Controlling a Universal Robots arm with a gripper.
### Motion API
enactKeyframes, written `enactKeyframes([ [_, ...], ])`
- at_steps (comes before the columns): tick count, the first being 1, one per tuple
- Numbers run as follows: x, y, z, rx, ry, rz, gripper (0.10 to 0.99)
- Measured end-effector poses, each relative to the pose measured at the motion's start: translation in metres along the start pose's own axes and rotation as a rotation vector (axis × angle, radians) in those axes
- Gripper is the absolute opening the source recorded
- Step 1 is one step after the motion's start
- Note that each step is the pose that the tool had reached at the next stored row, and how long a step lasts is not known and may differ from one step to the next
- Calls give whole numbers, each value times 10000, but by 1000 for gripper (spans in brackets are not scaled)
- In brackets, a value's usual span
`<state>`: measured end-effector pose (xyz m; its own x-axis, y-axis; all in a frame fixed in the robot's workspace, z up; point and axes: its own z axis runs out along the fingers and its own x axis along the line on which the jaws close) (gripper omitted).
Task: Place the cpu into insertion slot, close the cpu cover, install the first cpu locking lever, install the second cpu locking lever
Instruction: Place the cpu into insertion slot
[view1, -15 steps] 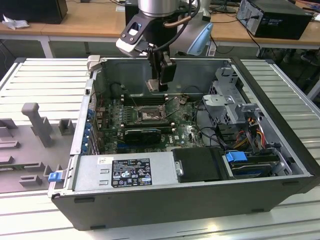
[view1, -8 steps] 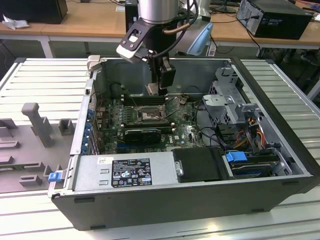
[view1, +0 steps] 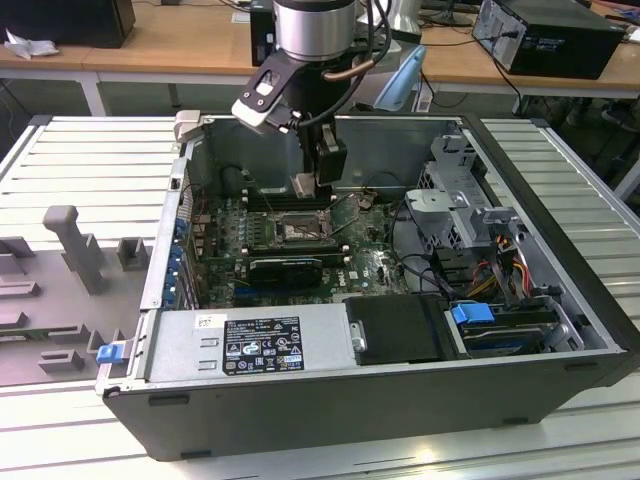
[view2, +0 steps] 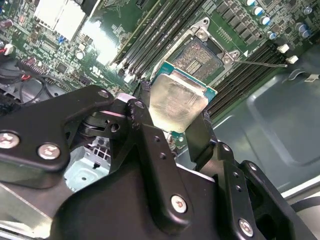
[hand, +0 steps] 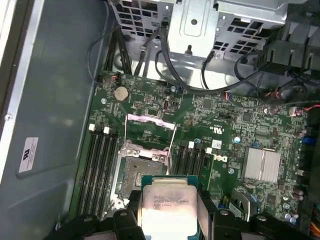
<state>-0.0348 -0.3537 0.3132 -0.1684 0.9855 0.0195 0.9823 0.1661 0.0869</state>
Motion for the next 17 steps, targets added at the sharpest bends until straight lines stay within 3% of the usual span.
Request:
enactKeyframes([
  [11,-1,-16,138,-1,-11,137,529],
  [15,-2,-20,187,-15,-78,898,529],
  [17,-2,-22,210,-16,-105,1026,529],
])
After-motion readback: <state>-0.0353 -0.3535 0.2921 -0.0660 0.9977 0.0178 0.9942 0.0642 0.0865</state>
